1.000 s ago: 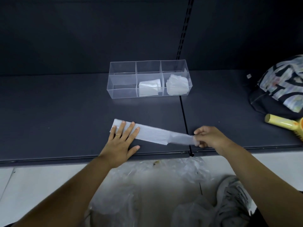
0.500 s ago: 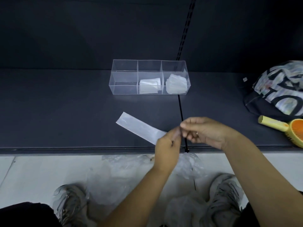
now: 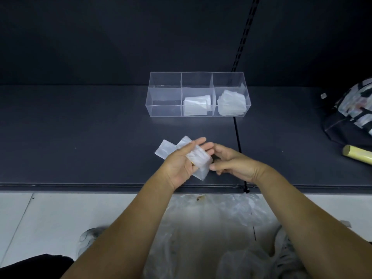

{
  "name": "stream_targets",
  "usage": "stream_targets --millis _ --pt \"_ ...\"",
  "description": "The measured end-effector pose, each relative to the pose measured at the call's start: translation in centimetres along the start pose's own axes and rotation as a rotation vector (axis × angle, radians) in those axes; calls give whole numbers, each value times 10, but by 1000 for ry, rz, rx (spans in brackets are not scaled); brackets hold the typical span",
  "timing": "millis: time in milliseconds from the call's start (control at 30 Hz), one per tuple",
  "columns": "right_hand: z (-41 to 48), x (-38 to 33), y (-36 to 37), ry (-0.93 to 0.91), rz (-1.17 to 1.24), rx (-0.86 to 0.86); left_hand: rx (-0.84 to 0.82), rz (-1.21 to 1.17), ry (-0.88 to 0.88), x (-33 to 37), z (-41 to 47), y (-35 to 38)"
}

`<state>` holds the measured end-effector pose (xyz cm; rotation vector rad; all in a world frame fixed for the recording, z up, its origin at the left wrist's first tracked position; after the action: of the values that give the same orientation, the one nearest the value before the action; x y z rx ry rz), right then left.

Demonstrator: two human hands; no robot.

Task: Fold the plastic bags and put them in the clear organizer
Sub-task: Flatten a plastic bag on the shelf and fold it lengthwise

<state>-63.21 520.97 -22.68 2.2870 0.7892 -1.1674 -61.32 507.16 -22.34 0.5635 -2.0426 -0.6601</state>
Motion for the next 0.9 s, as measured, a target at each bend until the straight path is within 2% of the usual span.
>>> stream_targets --millis 100,300,433,567,733,900 --pt "10 -11 -5 15 -45 -86 -39 -14 -31 3 3 3" --pt "34 -19 -7 194 -349 -193 -90 -53 -53 15 11 10" --pt "37 -13 -9 214 -320 -216 -37 -81 -9 26 17 1" --pt "33 1 -15 206 -250 -78 117 3 41 28 21 -25" --pt "29 12 -14 198 -210 223 443 303 55 20 20 -57" --pt "30 18 -12 200 -253 394 585 463 201 26 20 -71"
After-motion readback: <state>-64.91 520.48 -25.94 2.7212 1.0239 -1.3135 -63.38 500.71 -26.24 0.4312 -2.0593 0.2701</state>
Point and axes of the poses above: each hand's wrist, its own z-axis towards the middle knuckle, its own y-axis out of the palm, x = y × z, the point moved 5 cm from there along z, towards the middle knuckle, and after that the axes turned 7 degrees about y, right-handed, at the moved point
